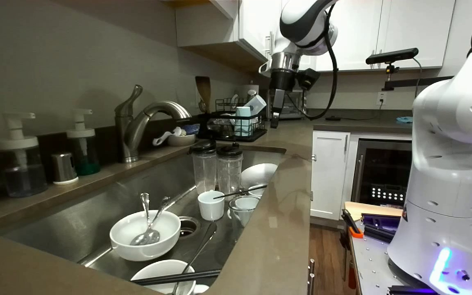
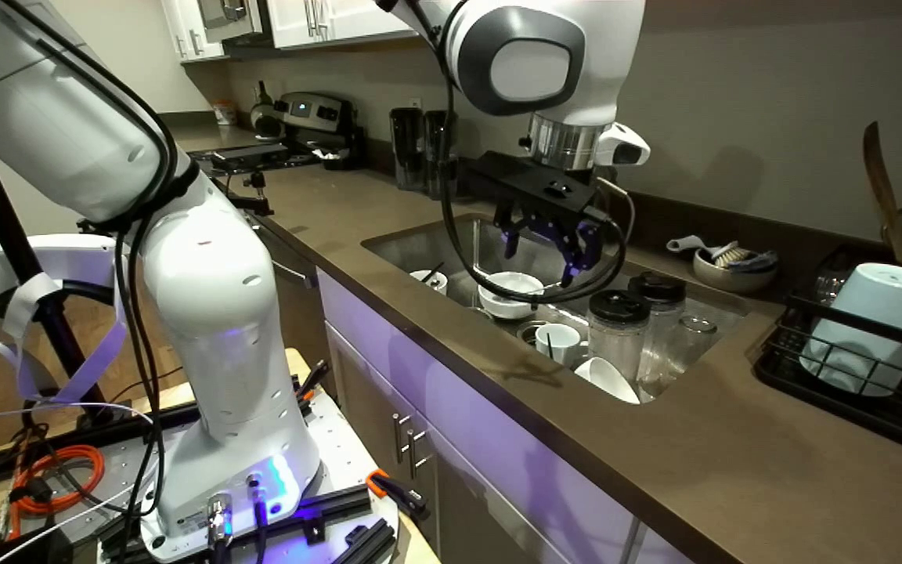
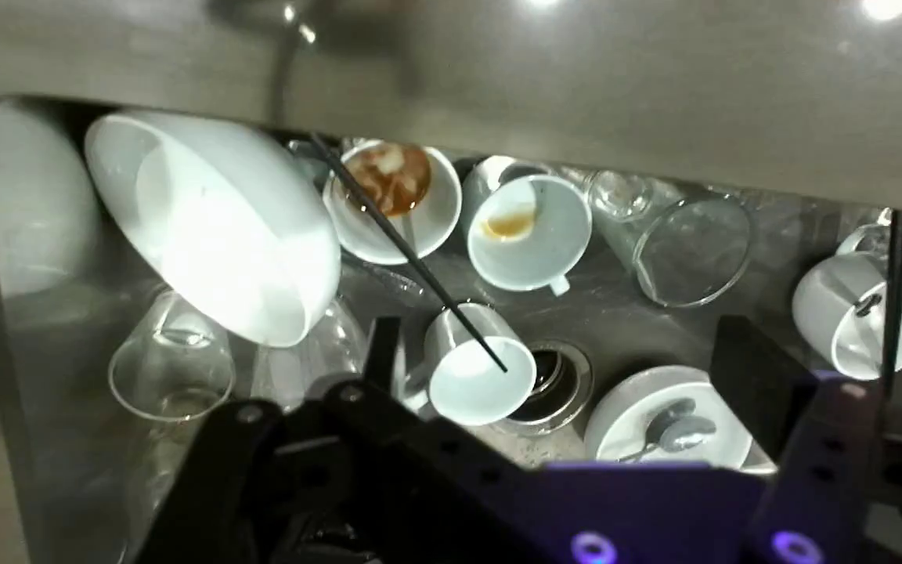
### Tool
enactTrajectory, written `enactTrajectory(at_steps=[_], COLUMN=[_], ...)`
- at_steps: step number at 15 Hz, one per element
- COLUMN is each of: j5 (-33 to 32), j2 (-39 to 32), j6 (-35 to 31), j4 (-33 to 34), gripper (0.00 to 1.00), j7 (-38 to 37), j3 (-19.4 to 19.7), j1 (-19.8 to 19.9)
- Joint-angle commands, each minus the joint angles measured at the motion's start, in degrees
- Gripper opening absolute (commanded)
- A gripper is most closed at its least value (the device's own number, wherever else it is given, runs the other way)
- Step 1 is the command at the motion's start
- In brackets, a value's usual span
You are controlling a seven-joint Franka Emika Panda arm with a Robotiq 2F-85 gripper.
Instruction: Open the faucet
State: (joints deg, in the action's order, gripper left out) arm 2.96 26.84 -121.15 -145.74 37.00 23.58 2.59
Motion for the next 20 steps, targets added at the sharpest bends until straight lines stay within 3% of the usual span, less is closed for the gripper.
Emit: enactTrajectory(at_steps=[1, 11, 20], j5=[3.09, 3.01, 2.88], j2=[0.69, 2.26, 1.50], j6=[-10.47, -37.22, -54.30], j4=[-3.53, -10.29, -10.26], gripper=[1.00, 1.00, 1.00], j7=[4.58, 6.65, 6.49], j3=[-0.68, -2.75, 0.68], j1=[0.32, -4.95, -13.42])
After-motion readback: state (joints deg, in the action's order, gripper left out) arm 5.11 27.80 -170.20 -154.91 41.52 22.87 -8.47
